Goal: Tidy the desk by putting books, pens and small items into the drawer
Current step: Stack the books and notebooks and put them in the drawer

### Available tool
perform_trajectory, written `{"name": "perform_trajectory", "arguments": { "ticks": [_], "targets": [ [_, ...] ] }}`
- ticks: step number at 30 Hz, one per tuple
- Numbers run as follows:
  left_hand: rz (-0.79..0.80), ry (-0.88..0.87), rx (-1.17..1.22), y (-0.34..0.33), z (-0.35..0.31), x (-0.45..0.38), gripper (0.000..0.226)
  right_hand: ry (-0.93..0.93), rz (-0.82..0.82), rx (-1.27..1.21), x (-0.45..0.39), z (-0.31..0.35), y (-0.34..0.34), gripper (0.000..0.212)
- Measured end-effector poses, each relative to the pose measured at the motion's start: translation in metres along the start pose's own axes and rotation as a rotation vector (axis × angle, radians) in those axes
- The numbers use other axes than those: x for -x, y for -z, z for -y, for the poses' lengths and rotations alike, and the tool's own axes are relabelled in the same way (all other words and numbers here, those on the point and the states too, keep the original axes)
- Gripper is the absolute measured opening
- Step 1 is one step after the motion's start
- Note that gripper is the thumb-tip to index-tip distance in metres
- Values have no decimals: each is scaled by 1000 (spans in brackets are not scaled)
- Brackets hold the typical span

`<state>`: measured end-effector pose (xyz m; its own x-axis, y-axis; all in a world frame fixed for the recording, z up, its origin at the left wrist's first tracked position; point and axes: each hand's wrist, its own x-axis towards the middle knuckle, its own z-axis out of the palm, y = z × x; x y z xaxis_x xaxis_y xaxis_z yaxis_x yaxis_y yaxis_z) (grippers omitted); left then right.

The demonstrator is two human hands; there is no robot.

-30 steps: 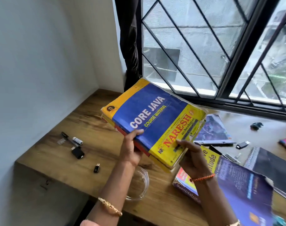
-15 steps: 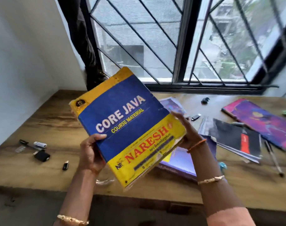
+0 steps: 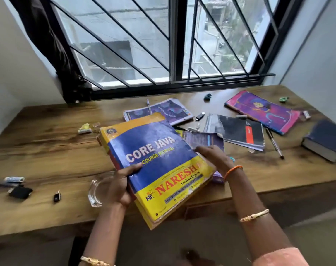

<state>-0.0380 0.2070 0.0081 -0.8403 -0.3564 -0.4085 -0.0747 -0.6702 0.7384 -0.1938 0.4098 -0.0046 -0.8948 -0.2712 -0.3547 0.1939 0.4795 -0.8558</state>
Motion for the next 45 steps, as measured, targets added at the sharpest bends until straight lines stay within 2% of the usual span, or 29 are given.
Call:
{"name": "perform_trajectory", "arguments": {
  "ticks": [2, 3, 4, 6, 11, 12, 15, 21, 24, 27, 31, 36, 40, 45],
  "targets": [
    [10, -29, 3, -7, 1, -1, 26, 161, -181, 193, 2, -12, 16, 12],
    [13, -50, 5, -10, -1, 0, 26, 236, -219, 285, 8, -19, 23, 15],
    [13, -74, 16, -12, -3, 0, 26, 305, -189, 359, 15, -28, 25, 25],
    [6, -111, 20, -15, -8, -3, 29, 370, -15, 476, 24, -43, 22, 45],
    [-20, -207, 38, -23, -14, 5, 45, 330, 250, 973, 12, -57, 48, 87],
    [-32, -231, 37, -25, -14, 7, 47, 360, 247, 1015, 10, -59, 50, 90],
    [-53, -312, 34, -32, -15, 15, 51, 512, 75, 1008, 7, -67, 40, 88],
    [-121, -453, 28, -45, -13, 36, 56, 627, 60, 1095, 1, -69, 25, 74],
    [-149, -481, 28, -45, -12, 46, 55, 752, -79, 1202, -2, -59, 28, 65],
    [-193, -522, 4, -46, -8, 59, 55, 848, -124, 1077, -4, -48, 43, 48],
    [-233, -551, -5, -42, -7, 76, 50, 889, -192, 895, -10, -26, 64, 44],
    [-257, -574, 6, -43, -7, 88, 49, 816, -334, 733, -16, 23, 88, 29],
    [-271, -525, 29, -44, 6, 83, 31, 750, -383, 672, -25, 39, 98, 30],
    [-233, -420, 65, -53, 28, 66, 28, 754, -449, 574, -23, 44, 110, 37]
  ]
}}
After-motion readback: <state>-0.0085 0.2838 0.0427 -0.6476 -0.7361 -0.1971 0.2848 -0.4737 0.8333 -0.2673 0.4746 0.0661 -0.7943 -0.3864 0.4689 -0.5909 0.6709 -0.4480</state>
